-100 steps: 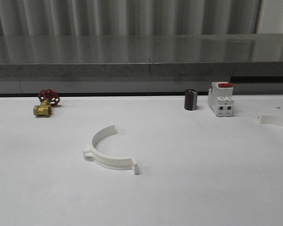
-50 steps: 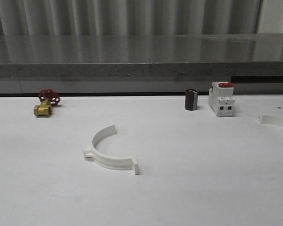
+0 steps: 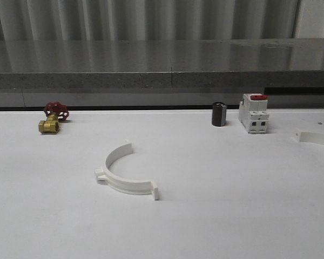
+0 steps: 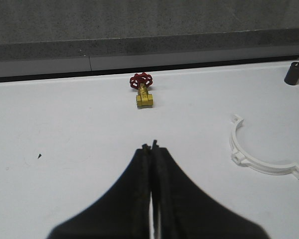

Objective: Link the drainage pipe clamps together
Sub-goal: 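Lower the right gripper onto the second white clamp half and grasp it, then carry the second clamp half to the first and align their ends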

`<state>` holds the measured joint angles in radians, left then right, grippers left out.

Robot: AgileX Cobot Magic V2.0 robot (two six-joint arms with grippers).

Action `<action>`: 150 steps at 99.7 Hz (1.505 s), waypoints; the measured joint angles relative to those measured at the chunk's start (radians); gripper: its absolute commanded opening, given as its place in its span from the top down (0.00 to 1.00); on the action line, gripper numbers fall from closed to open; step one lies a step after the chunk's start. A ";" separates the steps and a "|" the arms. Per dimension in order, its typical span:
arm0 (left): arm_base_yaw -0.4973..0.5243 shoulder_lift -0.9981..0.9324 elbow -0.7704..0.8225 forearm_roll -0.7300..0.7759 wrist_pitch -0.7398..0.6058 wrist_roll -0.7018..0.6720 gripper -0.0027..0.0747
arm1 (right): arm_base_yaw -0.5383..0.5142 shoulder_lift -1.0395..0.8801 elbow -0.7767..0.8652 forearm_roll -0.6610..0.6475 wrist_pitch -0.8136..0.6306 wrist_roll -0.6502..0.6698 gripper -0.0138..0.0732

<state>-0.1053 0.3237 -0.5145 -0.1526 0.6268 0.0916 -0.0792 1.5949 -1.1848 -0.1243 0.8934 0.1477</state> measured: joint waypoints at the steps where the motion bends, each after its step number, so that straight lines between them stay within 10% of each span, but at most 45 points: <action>1: 0.000 0.000 0.000 0.000 0.000 0.000 0.99 | 0.000 0.008 -0.009 -0.002 -0.001 0.000 0.13; 60: 0.000 0.000 0.000 0.000 0.000 0.000 0.99 | -0.009 0.433 -0.242 -0.005 0.012 -0.041 0.14; 91: 0.000 0.000 0.000 0.000 0.000 0.000 0.99 | -0.026 0.465 -0.263 0.017 0.012 -0.041 0.93; 150: 0.000 0.000 0.000 0.000 0.000 0.000 0.99 | 0.202 0.347 -0.263 0.011 0.085 -0.043 0.90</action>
<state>-0.1053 0.3237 -0.5145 -0.1526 0.6268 0.0916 0.1228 1.9424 -1.4479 -0.1135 0.9786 0.1045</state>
